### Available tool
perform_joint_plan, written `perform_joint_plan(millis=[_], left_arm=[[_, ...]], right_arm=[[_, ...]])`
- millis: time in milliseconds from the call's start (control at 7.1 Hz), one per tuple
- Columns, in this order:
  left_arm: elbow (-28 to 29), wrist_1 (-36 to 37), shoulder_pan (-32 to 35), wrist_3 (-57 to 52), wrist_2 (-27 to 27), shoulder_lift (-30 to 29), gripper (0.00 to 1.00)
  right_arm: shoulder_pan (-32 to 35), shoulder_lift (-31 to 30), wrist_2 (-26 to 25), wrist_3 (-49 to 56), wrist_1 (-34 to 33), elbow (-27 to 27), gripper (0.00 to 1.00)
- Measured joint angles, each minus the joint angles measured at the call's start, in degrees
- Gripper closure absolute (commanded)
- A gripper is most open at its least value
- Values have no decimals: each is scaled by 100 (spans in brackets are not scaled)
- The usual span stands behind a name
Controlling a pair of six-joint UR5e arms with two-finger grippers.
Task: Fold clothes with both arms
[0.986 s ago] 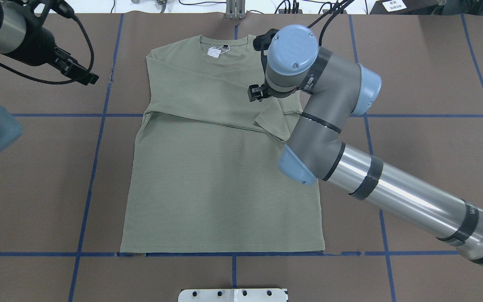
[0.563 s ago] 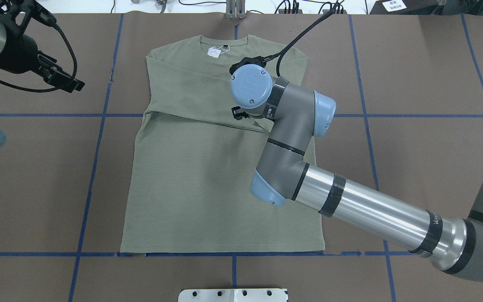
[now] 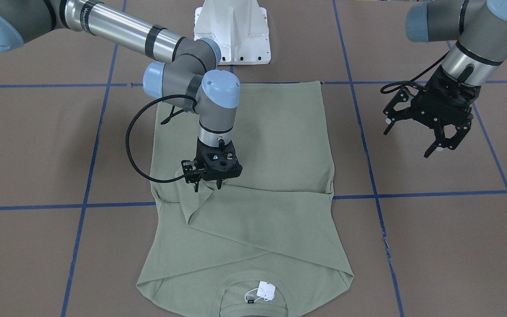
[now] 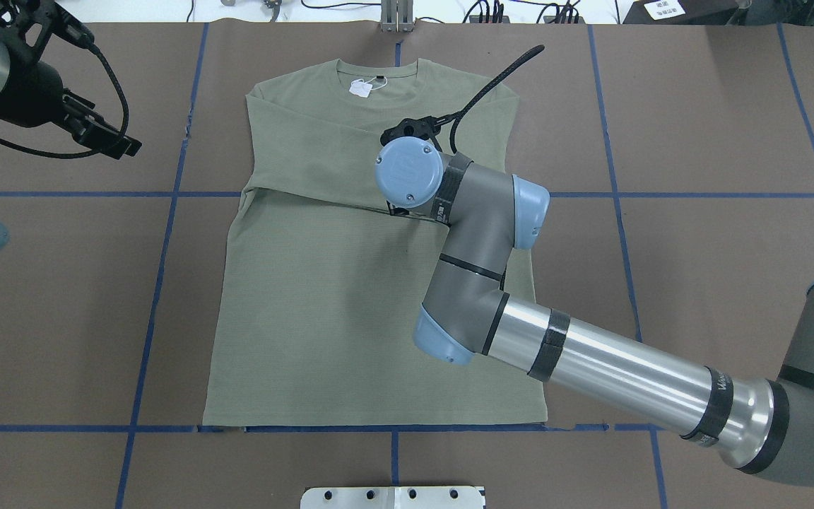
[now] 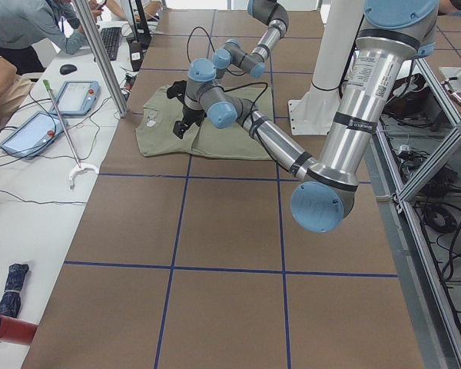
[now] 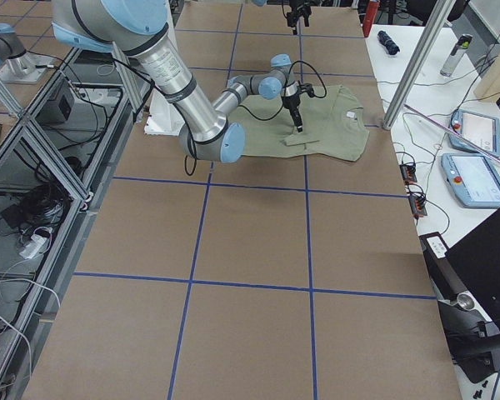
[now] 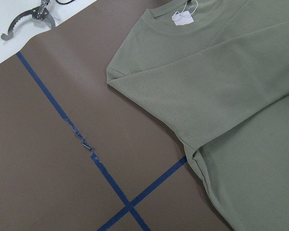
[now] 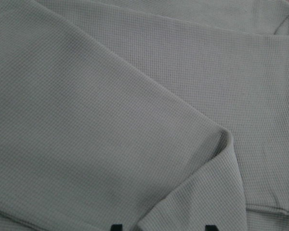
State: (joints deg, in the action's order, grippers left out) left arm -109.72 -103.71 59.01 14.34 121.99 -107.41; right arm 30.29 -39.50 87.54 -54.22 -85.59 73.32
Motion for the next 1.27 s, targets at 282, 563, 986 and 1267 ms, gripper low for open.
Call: perform_joint_plan(millis=[282,563,986,1267], left_arm=[[3,0,-3,-1,0,0,0],[4,0,-3,-1,0,0,0],[4,0,-7,-1,0,0,0],[6,0,-11,-1,0,1,0]], right_arm=[[-18,3,-32,-71,14,-27,38],[-61,3,-121,-103,27,-42,46],[-83,-2,-157,-107,31,-67,51],[-85,0,-158,-112,33,-71,56]])
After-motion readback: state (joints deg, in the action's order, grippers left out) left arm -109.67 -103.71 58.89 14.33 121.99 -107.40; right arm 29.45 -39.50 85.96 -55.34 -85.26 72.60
